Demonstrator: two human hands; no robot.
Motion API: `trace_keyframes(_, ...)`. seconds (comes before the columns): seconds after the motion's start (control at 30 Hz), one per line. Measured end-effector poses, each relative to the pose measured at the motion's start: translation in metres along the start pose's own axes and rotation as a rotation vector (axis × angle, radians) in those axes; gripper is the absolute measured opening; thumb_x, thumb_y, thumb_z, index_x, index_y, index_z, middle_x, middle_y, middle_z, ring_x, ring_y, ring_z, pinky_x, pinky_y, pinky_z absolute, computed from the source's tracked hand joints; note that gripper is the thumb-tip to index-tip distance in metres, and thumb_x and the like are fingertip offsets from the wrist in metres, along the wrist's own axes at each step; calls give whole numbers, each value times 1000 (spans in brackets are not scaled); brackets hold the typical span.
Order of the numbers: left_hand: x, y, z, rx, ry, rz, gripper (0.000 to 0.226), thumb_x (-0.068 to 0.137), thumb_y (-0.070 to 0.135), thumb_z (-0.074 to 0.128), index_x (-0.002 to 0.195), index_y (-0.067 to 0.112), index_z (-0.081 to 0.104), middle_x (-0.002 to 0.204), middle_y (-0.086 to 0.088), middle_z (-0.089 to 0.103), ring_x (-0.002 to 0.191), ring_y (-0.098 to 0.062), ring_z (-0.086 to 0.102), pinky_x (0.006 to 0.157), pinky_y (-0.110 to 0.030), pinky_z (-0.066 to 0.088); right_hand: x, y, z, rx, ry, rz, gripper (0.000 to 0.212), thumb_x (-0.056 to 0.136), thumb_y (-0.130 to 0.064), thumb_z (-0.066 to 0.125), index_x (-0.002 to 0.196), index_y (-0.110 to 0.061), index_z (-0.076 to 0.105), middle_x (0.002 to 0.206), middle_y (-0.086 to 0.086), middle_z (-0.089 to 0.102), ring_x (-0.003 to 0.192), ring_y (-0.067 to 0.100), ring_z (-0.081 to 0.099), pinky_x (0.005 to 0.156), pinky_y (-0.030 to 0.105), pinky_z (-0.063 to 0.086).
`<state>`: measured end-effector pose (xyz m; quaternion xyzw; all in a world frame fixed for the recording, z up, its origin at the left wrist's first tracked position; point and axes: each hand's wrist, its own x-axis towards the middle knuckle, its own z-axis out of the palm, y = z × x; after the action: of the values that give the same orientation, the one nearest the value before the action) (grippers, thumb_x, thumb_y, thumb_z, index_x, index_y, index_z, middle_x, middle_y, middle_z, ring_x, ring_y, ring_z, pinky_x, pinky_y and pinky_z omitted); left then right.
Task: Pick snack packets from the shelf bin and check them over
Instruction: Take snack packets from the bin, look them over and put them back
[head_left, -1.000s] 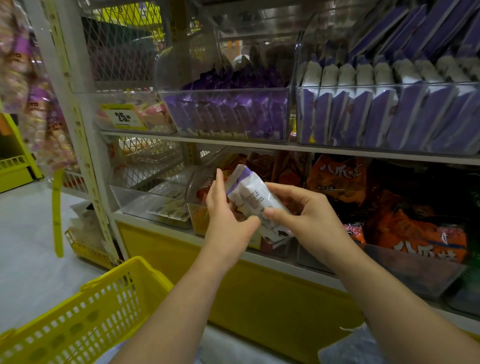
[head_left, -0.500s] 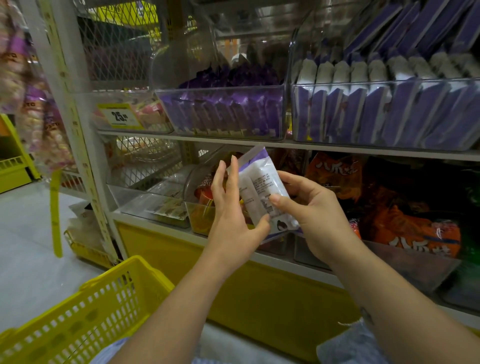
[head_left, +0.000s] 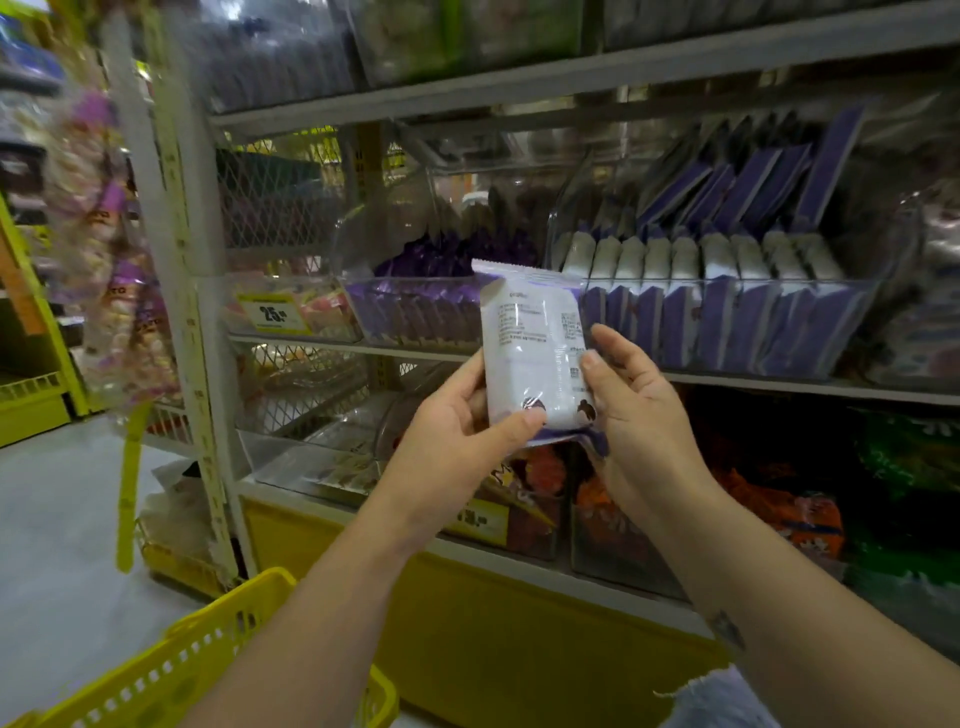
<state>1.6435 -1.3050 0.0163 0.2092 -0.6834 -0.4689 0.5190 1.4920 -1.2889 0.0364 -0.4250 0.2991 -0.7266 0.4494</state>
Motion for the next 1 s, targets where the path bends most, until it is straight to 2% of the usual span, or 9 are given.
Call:
trace_keyframes(0.1, 11, 28, 8, 117, 90, 99, 66, 86, 18, 68, 142, 35, 37, 118, 10, 70, 108, -10, 67, 85, -22, 55, 7, -30, 10, -159, -54, -59, 24, 99, -13, 49, 116, -30, 53, 116, 2, 66, 97, 16, 69, 77, 33, 60)
trace_keyframes(0.2, 23, 56, 12, 286, 177, 182, 72, 91, 20, 67, 152, 24, 28, 122, 8, 68, 105, -4, 67, 87, -25, 55, 17, -63, 13, -640, -185, -298, 50, 95, -17, 58, 140, -32, 41, 129, -12, 54, 109, 4, 62, 87, 32, 57)
trace_keyframes(0.37, 61, 92, 15, 572, 311, 302, 43, 91, 34, 64, 133, 27, 57, 116, 8, 69, 103, -10, 66, 90, -34, 55, 39, -106, 11, -1216, -461, -466, 93, 74, -46, 74, 149, -42, 19, 159, -12, 4, 144, 10, 20, 110, 38, 39)
trace_keyframes(0.43, 78, 102, 21, 638, 307, 360, 38, 90, 35, 65, 127, 27, 61, 101, 9, 72, 84, -5, 67, 77, -21, 54, 52, -115, 13, -1319, -468, -550, 99, 74, -52, 74, 151, -40, 13, 160, -10, 7, 145, 6, 14, 113, 33, 33)
trace_keyframes(0.5, 96, 109, 27, 687, 271, 408, 34, 89, 35, 67, 121, 27, 62, 81, 6, 72, 67, -5, 66, 62, -20, 53, 67, -124, 16, -1347, -437, -595, 96, 77, -54, 68, 151, -42, 9, 157, -9, 19, 142, 7, 22, 112, 30, 31)
trace_keyframes(0.6, 125, 116, 30, 693, 195, 401, 34, 88, 40, 65, 119, 27, 60, 77, 3, 72, 73, -5, 67, 68, -26, 54, 92, -141, 16, -1312, -417, -594, 73, 82, -52, 63, 145, -48, 24, 150, -7, 35, 136, 9, 34, 106, 28, 33)
trace_keyframes(0.73, 163, 116, 23, 632, -5, 351, 24, 95, 36, 57, 116, 45, 54, 96, 13, 74, 90, 2, 68, 77, -16, 52, 127, -157, 10, -1146, -363, -501, 49, 86, -34, 67, 130, -35, 45, 121, -5, 62, 112, 11, 59, 99, 39, 47)
trace_keyframes(0.8, 179, 109, 17, 682, -14, 326, 29, 96, 33, 56, 123, 43, 52, 105, 13, 72, 97, 1, 67, 83, -19, 53, 144, -159, 5, -1072, -315, -435, 38, 90, -33, 64, 123, -34, 46, 107, -9, 65, 100, 11, 64, 95, 42, 50)
trace_keyframes(1.0, 211, 68, -2, 1010, 33, 204, 48, 96, 36, 55, 142, 28, 44, 136, 10, 52, 127, -9, 48, 106, -29, 40, 189, -147, 3, -1043, -221, -381, 36, 93, -41, 56, 122, -21, 50, 108, 4, 66, 96, 23, 67, 88, 48, 54)
